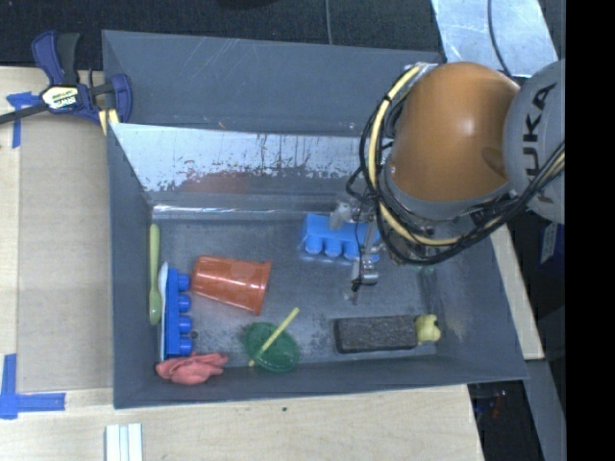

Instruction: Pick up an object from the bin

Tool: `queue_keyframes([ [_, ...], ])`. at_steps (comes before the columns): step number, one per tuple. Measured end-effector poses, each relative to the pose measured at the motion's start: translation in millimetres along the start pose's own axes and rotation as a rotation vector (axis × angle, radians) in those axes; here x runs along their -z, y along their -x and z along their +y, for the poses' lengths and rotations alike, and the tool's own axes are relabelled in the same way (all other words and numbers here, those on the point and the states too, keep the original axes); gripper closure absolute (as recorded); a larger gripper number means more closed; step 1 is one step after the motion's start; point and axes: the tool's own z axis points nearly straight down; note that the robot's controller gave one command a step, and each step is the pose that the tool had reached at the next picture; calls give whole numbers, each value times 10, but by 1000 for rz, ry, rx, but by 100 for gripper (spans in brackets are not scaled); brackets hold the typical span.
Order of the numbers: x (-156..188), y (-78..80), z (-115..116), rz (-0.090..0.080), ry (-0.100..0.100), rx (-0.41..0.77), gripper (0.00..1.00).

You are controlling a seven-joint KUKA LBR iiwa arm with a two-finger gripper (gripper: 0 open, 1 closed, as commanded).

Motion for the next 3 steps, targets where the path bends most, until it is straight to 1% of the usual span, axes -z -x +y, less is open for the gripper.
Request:
queue_keyframes([
  [1, 27, 19, 4, -7, 0, -2, 0],
  [2, -654, 257, 638, -14, 2, -52, 0],
  [3, -1001, 291, 904, -5, 2, -66, 0],
])
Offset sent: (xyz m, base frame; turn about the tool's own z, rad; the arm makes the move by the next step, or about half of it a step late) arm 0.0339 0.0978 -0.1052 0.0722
